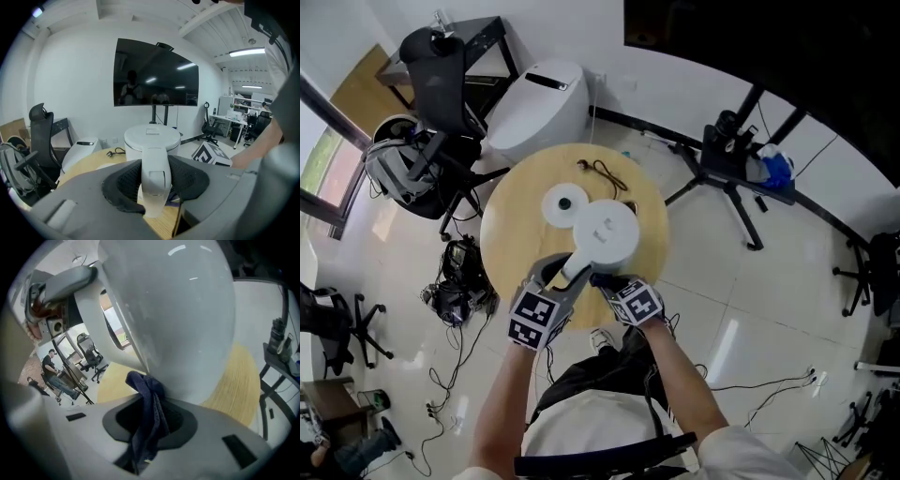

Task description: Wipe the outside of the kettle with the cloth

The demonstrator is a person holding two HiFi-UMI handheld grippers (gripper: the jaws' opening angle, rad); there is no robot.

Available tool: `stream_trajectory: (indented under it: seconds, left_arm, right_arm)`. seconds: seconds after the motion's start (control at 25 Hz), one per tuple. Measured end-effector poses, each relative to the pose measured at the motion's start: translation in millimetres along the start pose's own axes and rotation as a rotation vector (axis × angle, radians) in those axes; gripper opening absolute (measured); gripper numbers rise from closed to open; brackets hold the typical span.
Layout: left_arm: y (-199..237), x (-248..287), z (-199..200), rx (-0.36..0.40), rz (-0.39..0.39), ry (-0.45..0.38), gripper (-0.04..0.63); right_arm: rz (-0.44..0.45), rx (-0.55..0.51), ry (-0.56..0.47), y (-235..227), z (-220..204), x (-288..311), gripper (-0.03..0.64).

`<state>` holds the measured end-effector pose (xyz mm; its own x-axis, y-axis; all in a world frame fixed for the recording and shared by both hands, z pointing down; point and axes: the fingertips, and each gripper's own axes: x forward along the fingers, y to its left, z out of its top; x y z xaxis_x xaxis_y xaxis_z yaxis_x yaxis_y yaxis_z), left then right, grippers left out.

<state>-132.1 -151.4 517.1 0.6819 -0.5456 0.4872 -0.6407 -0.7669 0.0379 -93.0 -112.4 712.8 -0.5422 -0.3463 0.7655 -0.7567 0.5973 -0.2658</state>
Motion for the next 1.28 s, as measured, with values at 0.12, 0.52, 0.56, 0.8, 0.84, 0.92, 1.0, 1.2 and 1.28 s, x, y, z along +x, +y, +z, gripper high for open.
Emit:
stream_trajectory:
  seconds: [0.12,0.52,0.56,0.8,0.84,0.92,1.0,1.2,1.28]
  left_arm:
    - [1.9,-0.8,0.7,0.005,-0.001,0.008,0.169]
    - [4.7,-1.1,-1.6,0.010,-0.006,0.025,0.169]
    - [5.1,-1.3,-3.1,0.010,-0.006,0.027,0.169]
    - [3.5,-1.6,-1.0,0.012,-0.009,0.025,0.169]
    - [3.2,-1.8,-1.8,0.011,-0.012,0.025,0.169]
    - [4.1,-1.6,-4.4,0.014,-0.022,0.031,0.169]
    - [5.3,-2.0,-5.4,0.024,-0.038,0.037,0.169]
    - [10.1,-5.6,-6.0,0.052,-0.079,0.054,0.169]
    - [11.9,-5.0,-6.0,0.065,-0.096,0.062,0.169]
  right_arm:
    - [-0.028,0.012,0.011,-0.8,0.2,-0.4,0.083]
    - [-0.142,-0.061,-0.386,25.9,99.3,-167.2,0.081]
    - [-0.160,-0.066,-0.423,27.8,107.0,-180.0,0.081]
    - [-0.229,-0.015,-0.432,18.5,101.5,-180.4,0.081]
    - [-0.228,0.007,-0.412,15.1,93.4,-171.4,0.081]
    - [-0.222,0.060,-0.376,5.9,76.2,-150.4,0.081]
    - [-0.215,0.120,-0.334,-4.1,58.0,-126.9,0.081]
    - [-0.216,0.177,-0.203,-24.7,21.5,-74.7,0.081]
    - [-0.219,0.178,-0.151,-32.2,9.4,-60.4,0.081]
